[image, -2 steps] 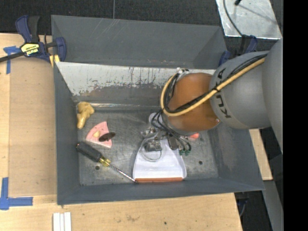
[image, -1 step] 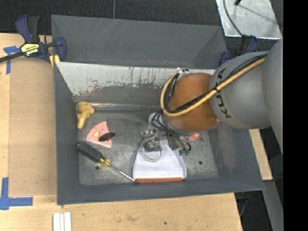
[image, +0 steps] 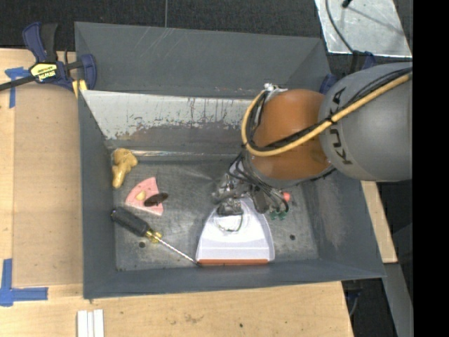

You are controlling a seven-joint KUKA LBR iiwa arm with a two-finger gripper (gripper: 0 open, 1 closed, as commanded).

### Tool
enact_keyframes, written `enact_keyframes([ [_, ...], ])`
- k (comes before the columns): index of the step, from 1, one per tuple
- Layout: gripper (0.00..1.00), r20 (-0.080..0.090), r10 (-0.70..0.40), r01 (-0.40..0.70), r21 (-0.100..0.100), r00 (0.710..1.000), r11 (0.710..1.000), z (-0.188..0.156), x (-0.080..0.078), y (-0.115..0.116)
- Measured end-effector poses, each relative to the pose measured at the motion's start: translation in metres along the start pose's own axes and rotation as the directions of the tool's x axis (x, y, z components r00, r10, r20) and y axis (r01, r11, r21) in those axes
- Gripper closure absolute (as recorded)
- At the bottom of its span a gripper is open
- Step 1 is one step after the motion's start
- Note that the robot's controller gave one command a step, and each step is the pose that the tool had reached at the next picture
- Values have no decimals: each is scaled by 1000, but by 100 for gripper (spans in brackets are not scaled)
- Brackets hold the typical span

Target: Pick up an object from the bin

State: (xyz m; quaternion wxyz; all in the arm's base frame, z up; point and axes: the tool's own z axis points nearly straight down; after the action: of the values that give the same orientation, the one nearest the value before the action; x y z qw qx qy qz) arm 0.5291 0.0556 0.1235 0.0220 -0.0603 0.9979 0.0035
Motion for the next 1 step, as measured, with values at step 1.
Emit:
enact_keyframes([
  [1, 100, -34, 4, -4, 5, 999, 1000, -34, 5, -2],
])
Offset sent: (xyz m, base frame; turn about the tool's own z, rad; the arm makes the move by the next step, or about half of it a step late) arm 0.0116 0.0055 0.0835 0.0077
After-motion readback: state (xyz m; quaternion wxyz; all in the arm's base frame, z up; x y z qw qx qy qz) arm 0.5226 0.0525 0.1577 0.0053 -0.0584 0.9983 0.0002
